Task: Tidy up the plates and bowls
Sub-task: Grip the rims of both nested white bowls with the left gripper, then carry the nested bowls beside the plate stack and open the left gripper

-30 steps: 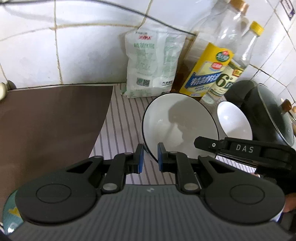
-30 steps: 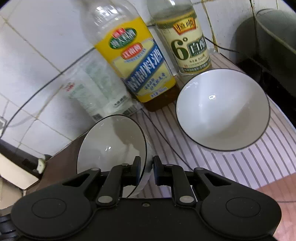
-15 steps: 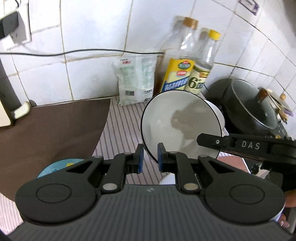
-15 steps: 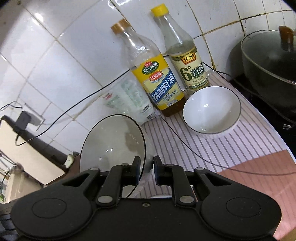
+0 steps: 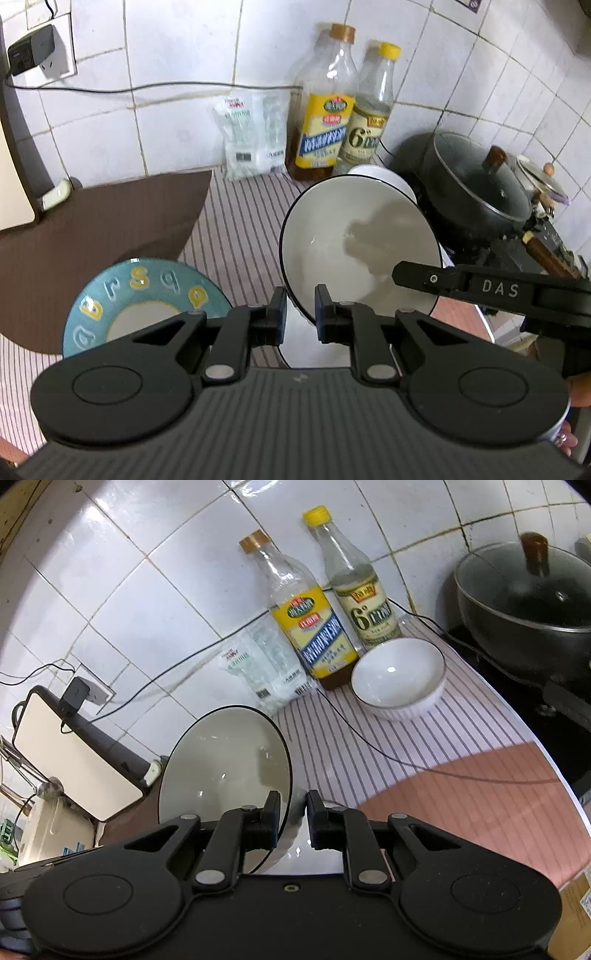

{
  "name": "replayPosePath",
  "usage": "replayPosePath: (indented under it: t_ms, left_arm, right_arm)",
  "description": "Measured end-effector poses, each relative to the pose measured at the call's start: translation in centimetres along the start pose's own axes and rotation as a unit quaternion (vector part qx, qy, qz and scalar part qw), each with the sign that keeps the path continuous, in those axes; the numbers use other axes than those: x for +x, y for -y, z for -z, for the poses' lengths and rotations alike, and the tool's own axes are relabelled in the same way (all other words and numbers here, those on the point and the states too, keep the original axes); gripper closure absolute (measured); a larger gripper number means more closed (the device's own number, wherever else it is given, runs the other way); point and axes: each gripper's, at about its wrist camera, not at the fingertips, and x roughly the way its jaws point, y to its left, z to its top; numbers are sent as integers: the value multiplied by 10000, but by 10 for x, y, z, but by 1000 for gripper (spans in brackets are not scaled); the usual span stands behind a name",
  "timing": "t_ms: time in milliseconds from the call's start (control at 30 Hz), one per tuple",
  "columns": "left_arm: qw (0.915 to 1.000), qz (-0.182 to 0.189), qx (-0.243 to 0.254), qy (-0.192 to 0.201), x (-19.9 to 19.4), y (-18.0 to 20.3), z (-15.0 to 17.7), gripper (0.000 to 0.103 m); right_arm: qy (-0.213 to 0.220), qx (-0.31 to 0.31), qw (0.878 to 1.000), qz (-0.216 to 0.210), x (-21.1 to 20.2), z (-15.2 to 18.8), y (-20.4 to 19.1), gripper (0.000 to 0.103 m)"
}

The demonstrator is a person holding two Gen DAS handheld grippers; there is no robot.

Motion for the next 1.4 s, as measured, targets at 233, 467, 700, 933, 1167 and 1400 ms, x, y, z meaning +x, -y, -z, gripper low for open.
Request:
replayPosePath:
  t_ms: [233, 467, 700, 933, 1167, 1400]
  left_arm:
    - [9995, -27, -49, -314, 17, 4, 21, 89]
    - [9975, 124, -158, -677, 36, -5, 35, 89]
    - [9960, 60, -170, -876, 52, -7, 40, 89]
    - [9952, -6, -50, -974, 61, -2, 41, 89]
    - [9946, -201, 176, -1006, 63, 8, 38, 89]
    - [9942, -242, 69, -1046, 66, 5, 37, 87]
  right_arm:
    - [-134, -40, 9998, 148, 7, 20, 12, 84]
    - [-225, -121, 9992, 323, 17, 30, 18, 84]
    - [-301, -406, 9974, 513, 30, 34, 14, 84]
    - [-378, -669, 9947, 685, 37, 37, 16, 84]
    - [-259, -1565, 9819, 1039, 42, 46, 0, 81]
    - [-128, -2201, 9682, 1183, 43, 56, -5, 80]
